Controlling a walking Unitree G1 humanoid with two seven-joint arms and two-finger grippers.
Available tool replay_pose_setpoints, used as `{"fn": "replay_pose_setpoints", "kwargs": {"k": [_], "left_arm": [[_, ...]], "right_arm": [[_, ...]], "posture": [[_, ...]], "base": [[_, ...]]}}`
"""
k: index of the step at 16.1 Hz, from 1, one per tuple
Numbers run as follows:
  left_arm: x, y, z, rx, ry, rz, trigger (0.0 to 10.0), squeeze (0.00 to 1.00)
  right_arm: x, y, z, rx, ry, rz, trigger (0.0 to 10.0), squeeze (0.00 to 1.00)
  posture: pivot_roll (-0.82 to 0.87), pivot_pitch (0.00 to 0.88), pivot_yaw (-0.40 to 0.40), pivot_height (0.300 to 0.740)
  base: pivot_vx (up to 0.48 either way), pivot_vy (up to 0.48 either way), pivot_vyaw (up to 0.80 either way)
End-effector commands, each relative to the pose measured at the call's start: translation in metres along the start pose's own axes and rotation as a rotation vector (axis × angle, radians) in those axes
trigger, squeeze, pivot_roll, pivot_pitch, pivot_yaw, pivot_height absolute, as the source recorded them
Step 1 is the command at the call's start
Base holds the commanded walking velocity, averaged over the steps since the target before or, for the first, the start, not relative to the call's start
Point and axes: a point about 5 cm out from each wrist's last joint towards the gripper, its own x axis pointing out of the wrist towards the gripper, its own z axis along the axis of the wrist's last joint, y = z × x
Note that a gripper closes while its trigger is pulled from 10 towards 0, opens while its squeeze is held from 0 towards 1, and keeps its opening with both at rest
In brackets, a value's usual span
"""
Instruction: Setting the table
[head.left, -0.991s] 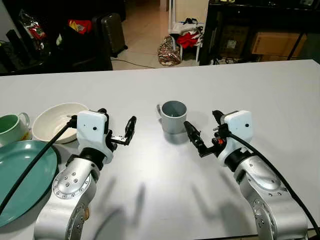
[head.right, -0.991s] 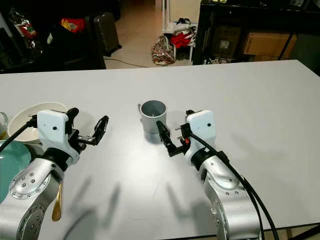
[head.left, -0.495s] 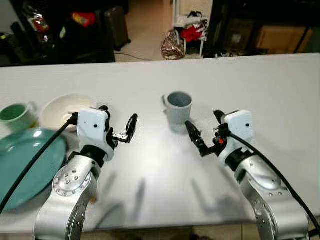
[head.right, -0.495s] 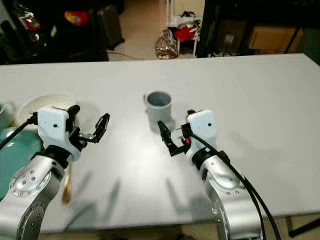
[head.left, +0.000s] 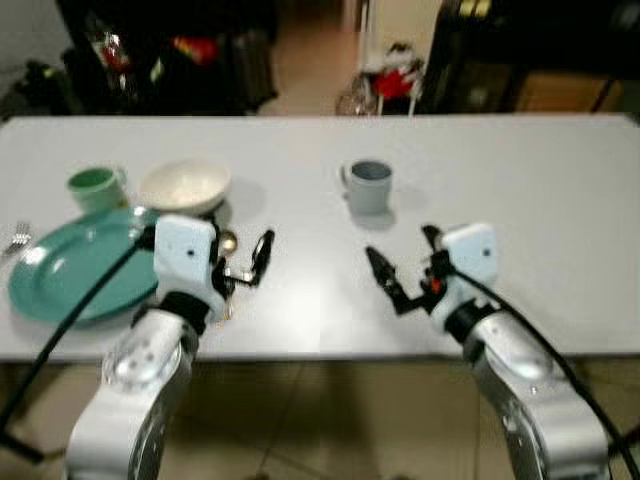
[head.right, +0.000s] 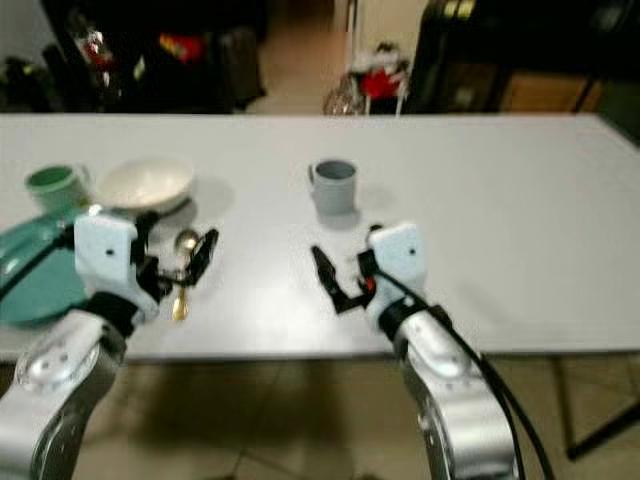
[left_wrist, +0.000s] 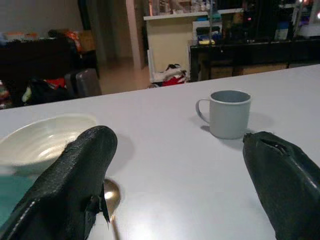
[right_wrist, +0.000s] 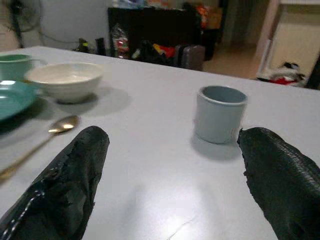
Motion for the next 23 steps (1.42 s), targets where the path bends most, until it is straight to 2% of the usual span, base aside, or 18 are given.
{"fn": "replay_pose_setpoints", "kwargs": {"k": [1, 6, 14, 20, 23], "left_arm": [[0.000, -0.001, 0.000, -0.003, 0.003, -0.003, 10.0, 0.00], [-0.001, -0.001, -0.004, -0.007, 0.015, 0.000, 10.0, 0.00], [-0.007, 0.002, -0.004, -0.022, 0.031, 0.037, 10.0, 0.00], [-0.014, 0.005, -0.010, -0.043, 0.038, 0.133, 10.0, 0.00], [-0.019, 0.001, -0.011, -0.036, 0.041, 0.124, 10.0, 0.00]], "right_arm": [[0.001, -0.002, 0.001, -0.002, -0.001, -0.003, 10.0, 0.00], [0.005, 0.001, 0.000, -0.023, 0.001, 0.033, 10.0, 0.00], [0.006, 0.005, -0.001, -0.045, 0.015, 0.101, 10.0, 0.00], [0.008, 0.002, -0.001, -0.056, 0.023, 0.121, 10.0, 0.00], [0.008, 0.002, -0.001, -0.035, 0.032, 0.128, 10.0, 0.00]], "posture": [[-0.06, 0.000, 0.064, 0.740], [-0.06, 0.000, 0.055, 0.740], [-0.04, 0.000, 0.048, 0.740], [-0.04, 0.000, 0.017, 0.740], [-0.04, 0.000, 0.012, 0.740]], "base": [[-0.251, 0.000, 0.00], [-0.097, 0.000, 0.00], [0.000, 0.000, 0.78], [0.000, 0.000, 0.80], [0.000, 0.000, 0.80]]}}
